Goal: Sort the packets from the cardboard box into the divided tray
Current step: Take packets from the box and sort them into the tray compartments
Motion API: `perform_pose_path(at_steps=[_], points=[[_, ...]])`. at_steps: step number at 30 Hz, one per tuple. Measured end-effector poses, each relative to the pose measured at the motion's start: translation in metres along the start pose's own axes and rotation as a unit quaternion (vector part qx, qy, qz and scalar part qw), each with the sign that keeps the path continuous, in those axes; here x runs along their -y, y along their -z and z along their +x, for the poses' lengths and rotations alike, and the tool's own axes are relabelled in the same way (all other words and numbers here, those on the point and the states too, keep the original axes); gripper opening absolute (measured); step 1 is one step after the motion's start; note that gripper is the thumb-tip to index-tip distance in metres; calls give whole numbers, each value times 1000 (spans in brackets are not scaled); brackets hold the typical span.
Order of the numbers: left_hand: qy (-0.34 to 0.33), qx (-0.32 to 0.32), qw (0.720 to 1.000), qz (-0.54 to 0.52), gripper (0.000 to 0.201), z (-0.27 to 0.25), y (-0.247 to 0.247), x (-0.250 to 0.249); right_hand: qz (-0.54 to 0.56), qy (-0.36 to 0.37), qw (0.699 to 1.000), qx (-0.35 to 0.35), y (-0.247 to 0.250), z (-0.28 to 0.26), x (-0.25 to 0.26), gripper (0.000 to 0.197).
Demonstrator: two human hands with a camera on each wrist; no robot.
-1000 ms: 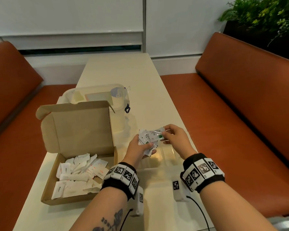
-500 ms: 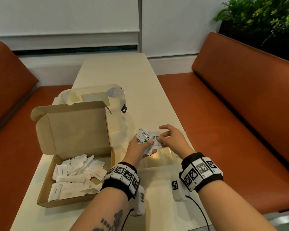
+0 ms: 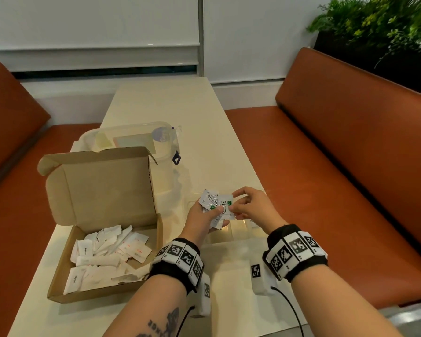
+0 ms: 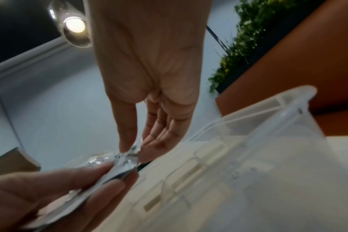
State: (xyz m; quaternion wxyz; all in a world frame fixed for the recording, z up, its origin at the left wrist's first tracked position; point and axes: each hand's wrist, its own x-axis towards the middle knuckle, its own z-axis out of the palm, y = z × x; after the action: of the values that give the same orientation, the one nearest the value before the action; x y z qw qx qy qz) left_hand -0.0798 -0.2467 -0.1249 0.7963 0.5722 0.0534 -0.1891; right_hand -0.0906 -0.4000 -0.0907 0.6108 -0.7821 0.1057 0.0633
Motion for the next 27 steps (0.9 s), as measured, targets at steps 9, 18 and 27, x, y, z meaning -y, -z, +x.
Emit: perform_pose_path(at_steps=[9,18,27], points=[[8,-33,999,-13,23,3,2,4,-138,-27,982,-130,37,13,-8,27],[12,-53,998,-11,33,4,4,7,-458,-63,887,1,27,20,-22,32],[20,-52,998,1,35,3,3,6,-571,-20,821,19,19,25,-25,27]])
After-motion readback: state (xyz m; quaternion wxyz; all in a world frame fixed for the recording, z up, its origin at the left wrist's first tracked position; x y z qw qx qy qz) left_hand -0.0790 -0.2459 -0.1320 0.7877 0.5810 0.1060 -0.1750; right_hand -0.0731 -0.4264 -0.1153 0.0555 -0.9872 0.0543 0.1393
